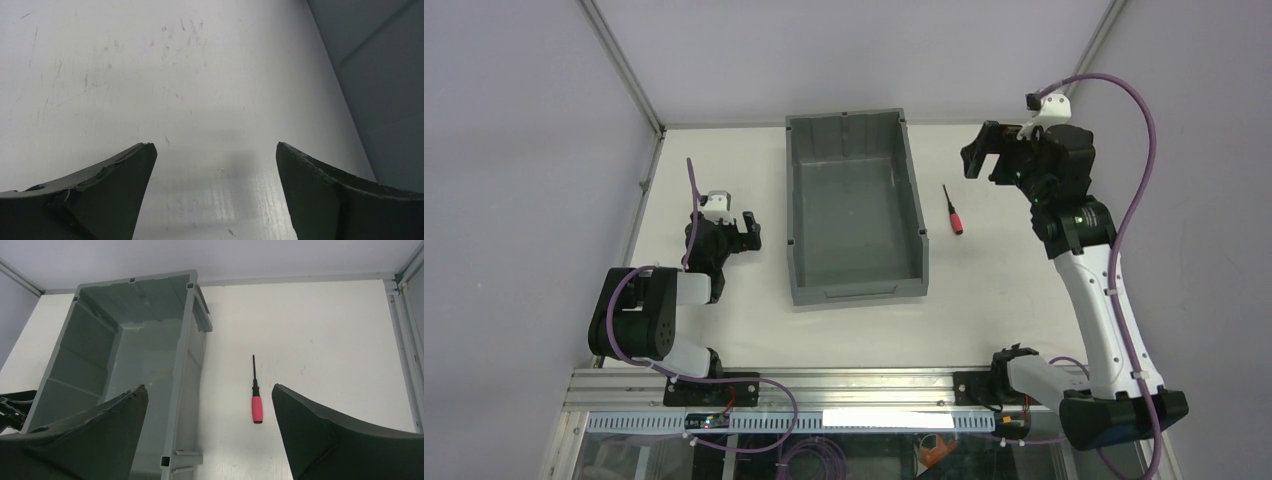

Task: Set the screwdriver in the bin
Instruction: Pick up the screwdriver from the center of the board.

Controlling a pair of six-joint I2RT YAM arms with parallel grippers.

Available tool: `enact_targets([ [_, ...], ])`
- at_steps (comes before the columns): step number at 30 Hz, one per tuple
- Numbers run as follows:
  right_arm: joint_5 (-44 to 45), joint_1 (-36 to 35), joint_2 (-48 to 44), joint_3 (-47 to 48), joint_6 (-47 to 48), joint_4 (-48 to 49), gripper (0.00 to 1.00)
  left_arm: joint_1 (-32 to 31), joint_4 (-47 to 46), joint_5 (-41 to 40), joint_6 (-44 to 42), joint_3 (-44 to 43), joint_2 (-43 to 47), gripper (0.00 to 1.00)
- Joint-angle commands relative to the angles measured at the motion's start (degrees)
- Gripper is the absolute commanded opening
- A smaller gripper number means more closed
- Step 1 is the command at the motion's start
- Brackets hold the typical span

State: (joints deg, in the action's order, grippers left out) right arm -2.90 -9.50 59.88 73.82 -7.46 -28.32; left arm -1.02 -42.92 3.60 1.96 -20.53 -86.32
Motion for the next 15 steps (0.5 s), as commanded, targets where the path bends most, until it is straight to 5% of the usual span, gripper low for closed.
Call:
enact_targets([
  [1, 1.7, 0.2, 4.6, 6.5, 0.2, -6.4, 0.99, 0.4, -4.3, 1.4, -0.6, -0.8, 0.0, 0.99],
  [15, 4.7, 0.8, 25.5, 15.3, 2.2, -15.4, 0.99, 0.4, -4.3, 1.4, -0.6, -0.8, 0.1, 0.99],
])
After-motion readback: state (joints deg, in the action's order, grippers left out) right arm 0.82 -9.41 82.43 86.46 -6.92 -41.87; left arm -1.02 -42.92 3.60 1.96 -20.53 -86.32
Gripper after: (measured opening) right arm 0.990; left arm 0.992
